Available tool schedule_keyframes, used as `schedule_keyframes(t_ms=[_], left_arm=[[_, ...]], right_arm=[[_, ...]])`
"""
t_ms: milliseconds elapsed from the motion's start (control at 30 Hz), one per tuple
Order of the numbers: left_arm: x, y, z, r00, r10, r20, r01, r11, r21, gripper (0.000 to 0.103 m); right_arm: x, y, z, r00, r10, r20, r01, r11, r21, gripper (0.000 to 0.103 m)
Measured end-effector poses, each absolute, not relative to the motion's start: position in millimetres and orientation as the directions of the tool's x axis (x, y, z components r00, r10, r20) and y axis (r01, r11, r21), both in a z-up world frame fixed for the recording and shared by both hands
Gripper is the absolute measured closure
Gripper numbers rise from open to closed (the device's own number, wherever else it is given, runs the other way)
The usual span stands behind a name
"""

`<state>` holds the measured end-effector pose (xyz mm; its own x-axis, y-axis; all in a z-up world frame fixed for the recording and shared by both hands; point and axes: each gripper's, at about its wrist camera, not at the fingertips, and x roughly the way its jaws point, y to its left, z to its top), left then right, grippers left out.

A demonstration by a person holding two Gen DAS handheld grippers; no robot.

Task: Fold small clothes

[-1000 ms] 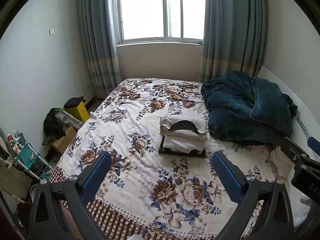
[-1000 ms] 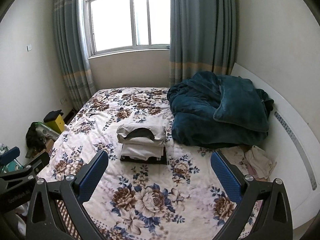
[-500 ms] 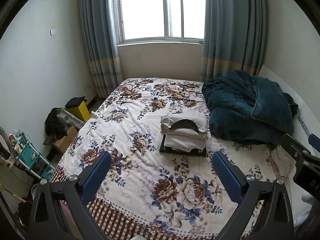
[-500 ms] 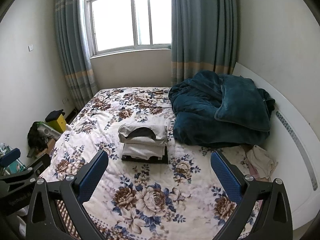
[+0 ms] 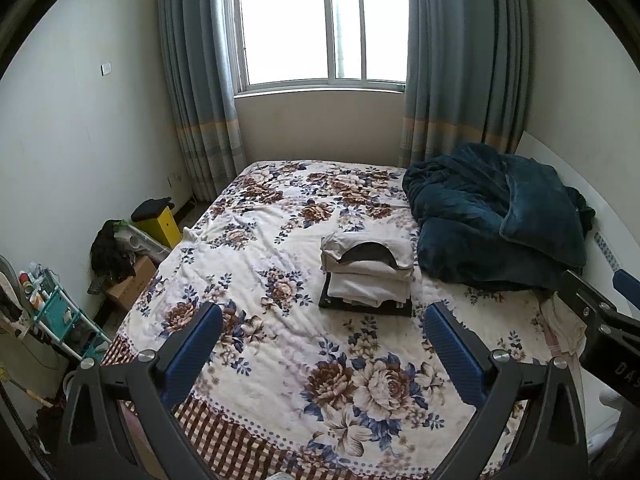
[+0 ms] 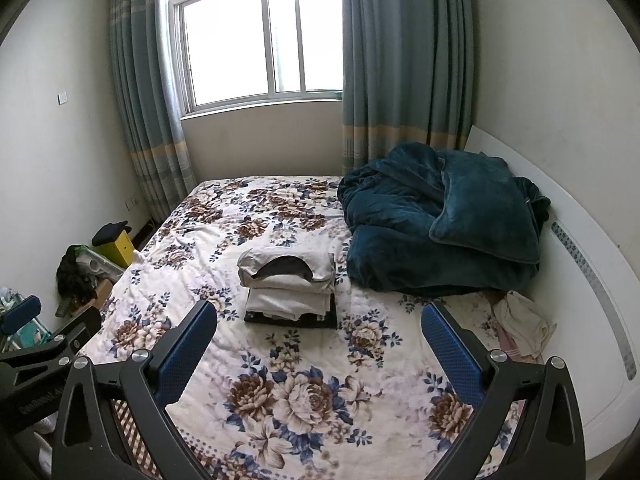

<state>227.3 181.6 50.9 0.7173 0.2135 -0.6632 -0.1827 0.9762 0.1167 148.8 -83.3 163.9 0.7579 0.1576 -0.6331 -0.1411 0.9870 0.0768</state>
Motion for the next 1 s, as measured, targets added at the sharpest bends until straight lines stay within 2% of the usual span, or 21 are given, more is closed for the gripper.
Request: schedule_keyframes(t_ms=[1000], left_arm=[[230, 181, 55, 0.720, 0.223, -0.658, -0.192, 0.974, 0.120, 0.000]], right_arm=[[144, -72, 162, 0.761, 0.152, -0.631, -0.131, 0.988, 0.079, 0.000]])
